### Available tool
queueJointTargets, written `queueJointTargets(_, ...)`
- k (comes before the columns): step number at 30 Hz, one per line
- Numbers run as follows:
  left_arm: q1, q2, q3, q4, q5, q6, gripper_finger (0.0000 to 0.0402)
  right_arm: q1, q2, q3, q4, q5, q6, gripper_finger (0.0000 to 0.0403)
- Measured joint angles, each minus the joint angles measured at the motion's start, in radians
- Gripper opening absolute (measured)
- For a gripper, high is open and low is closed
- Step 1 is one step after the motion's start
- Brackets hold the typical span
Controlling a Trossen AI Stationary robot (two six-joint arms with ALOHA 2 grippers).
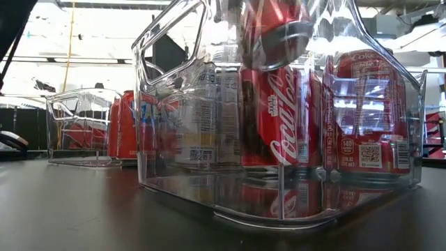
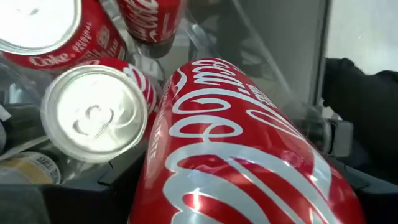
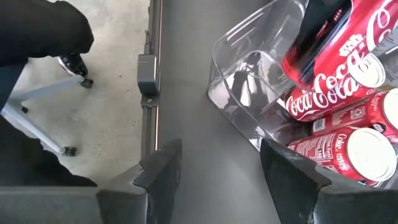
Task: Sort soda cans
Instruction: Put the red soda can into the right transparent bin
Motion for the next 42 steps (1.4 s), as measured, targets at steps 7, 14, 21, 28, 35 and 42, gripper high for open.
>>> queueJointTargets(7, -0.015, 0.066, -0.003, -0.01, -0.013, -0.005, 0.03, 0.0, 0.001, 0.0, 0.006, 0.022, -0.004, 0.0234)
queueJointTargets(14, -0.018, 0.104, -0.011, -0.005, -0.039, -0.001, 0.03, 0.009, 0.002, 0.0, 0.028, 0.023, -0.012, 0.0234)
queueJointTargets(21, -0.013, 0.159, -0.016, -0.007, -0.085, -0.003, 0.03, 0.008, 0.002, 0.0, 0.031, 0.023, -0.022, 0.0234)
queueJointTargets(28, -0.011, 0.152, -0.021, 0.016, -0.094, 0.001, 0.03, 0.006, 0.002, 0.0, 0.034, 0.024, -0.027, 0.0234)
queueJointTargets(35, -0.017, 0.154, -0.021, 0.012, -0.095, 0.026, 0.0319, 0.006, 0.002, 0.0, 0.034, 0.024, -0.029, 0.0234)
queueJointTargets(42, -0.021, 0.149, -0.02, 0.006, -0.093, 0.031, 0.0382, 0.006, 0.002, 0.0, 0.034, 0.024, -0.029, 0.0234)
